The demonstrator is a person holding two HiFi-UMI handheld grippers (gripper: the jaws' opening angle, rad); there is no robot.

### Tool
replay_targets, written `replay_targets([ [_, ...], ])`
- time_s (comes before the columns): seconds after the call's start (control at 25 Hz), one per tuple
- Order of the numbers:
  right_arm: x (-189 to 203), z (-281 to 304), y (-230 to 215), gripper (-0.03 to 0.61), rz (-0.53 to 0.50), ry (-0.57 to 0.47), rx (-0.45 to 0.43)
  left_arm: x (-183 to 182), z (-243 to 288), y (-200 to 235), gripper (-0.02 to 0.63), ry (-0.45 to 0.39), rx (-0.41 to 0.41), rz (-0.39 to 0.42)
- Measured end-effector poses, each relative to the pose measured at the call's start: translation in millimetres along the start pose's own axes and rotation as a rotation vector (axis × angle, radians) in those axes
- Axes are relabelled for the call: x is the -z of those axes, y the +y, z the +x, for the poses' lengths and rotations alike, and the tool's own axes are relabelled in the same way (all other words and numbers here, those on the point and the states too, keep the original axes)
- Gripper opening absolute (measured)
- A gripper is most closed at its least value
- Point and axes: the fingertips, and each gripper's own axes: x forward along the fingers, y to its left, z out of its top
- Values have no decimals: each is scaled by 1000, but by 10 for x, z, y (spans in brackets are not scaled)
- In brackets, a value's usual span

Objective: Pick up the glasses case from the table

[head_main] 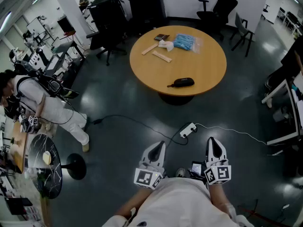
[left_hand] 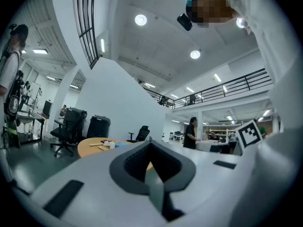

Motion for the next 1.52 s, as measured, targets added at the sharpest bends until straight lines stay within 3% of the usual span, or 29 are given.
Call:
replay_targets([
  [0.44,76,-15,-64,15,8,19,-36,117,151,-126,6,24,-11,-9],
  [0.8,214,129,-274,14,12,46,-117,322,458,-281,6,56,-40,24],
  [1.12,389,799,-395,15,-12,92,-141,423,1056,-28,6,84,10,15],
  [1.52,760,2548,-752,15,-220,282,-170,338,2373,950,6,84,96,-31],
])
